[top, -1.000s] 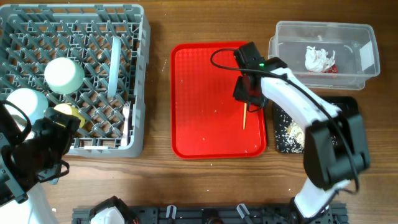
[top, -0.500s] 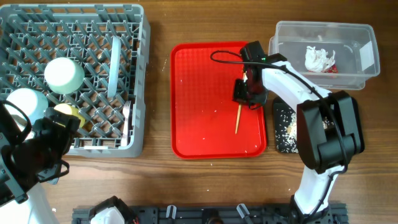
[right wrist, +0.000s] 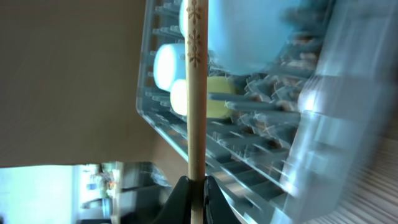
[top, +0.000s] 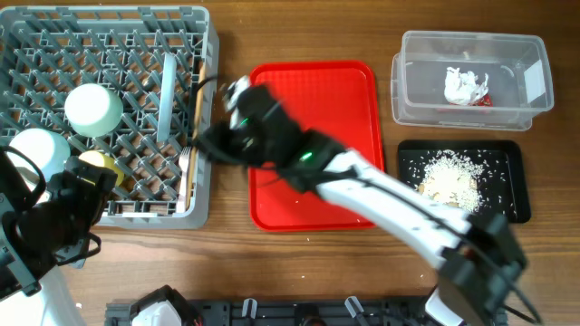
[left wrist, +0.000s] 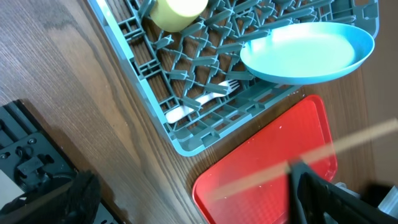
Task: Sort waste into correct bins and load items into the dishwasher rack
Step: 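Carry the chopstick to the rack and release it beside the fork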
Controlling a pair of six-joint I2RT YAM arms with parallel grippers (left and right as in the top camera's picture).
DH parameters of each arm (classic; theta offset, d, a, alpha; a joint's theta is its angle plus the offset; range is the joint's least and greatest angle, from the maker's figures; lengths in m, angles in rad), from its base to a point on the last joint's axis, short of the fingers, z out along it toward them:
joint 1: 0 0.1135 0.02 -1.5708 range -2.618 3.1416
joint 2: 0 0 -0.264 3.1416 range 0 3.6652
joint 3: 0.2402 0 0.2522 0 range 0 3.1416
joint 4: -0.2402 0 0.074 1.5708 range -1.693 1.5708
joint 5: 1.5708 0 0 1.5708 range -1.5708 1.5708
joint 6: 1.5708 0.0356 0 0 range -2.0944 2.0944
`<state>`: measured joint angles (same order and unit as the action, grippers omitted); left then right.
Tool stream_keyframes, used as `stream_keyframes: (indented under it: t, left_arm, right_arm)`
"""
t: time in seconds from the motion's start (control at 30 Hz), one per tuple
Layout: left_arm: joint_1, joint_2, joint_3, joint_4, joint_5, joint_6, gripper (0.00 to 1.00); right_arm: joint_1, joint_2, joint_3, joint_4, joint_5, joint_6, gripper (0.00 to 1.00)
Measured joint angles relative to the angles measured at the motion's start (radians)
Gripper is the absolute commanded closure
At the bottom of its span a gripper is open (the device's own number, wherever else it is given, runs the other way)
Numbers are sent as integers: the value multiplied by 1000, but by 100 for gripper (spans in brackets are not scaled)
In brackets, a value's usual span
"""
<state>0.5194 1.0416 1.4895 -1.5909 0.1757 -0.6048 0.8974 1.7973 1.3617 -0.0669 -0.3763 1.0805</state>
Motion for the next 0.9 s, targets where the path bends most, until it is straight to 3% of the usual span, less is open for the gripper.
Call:
stream_keyframes:
  t: [0.1,0.23,0.33,0.5,0.63,0.7,0.9]
  left_arm:
    - [0,0,0,0,0,0,0]
    - [0,0,0,0,0,0,0]
    - [0,0,0,0,0,0,0]
    - [0,0,0,0,0,0,0]
    - [0,0,0,0,0,0,0]
    - [0,0,0,0,0,0,0]
    - [0,0,0,0,0,0,0]
  right_arm:
    - [45,123,0,125,12,113,95]
    - [48,203,0,131,12,154,88]
    - [45,208,0,154,11,145,64]
    - [25,208,0,152,3,100,55]
    - [-40,206,11,64,-46,38,53]
    - [-93,186,29,-79,-63,-17,50]
    - [-245,-120,63,-473,-49,-220,4]
